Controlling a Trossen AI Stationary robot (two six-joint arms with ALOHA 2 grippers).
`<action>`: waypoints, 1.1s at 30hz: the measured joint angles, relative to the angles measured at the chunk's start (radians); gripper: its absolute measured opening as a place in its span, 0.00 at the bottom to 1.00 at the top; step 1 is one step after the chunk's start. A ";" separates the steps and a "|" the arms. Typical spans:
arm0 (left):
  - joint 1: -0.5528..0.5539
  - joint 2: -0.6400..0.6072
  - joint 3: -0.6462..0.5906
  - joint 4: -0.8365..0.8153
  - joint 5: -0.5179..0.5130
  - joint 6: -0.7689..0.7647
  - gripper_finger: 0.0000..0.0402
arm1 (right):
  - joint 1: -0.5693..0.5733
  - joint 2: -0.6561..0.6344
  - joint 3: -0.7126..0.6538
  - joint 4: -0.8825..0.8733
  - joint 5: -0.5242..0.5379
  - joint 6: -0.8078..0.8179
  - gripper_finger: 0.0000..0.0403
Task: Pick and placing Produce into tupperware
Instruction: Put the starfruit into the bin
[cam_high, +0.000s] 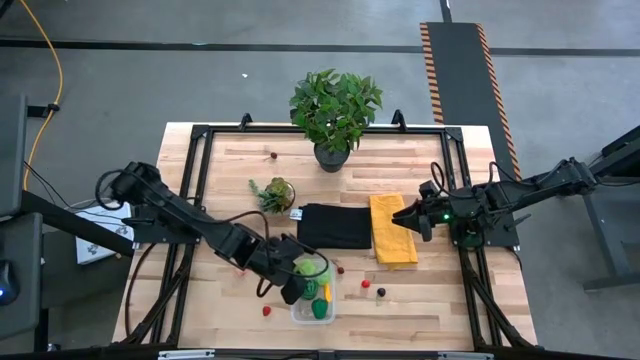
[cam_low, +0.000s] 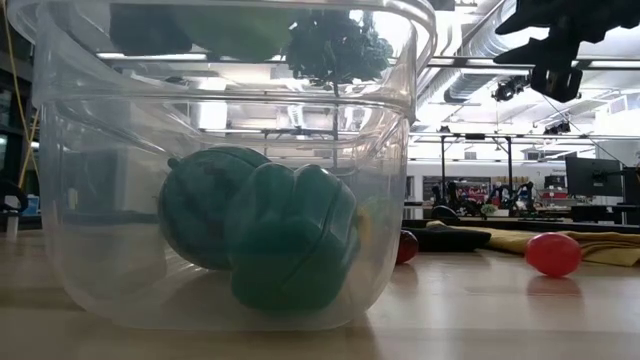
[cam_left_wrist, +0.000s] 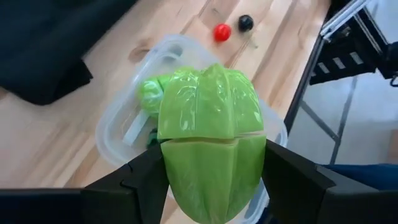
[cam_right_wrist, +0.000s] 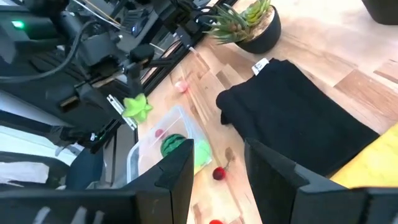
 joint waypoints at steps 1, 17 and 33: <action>0.000 0.008 0.000 0.004 0.000 0.000 0.54 | 0.000 0.000 0.000 0.001 0.000 -0.001 0.33; 0.000 0.113 -0.001 0.137 0.002 -0.033 0.54 | 0.000 -0.001 0.000 0.000 -0.024 -0.035 0.33; -0.001 0.136 0.000 0.158 0.041 -0.001 0.54 | 0.000 -0.001 0.000 -0.001 -0.041 -0.036 0.33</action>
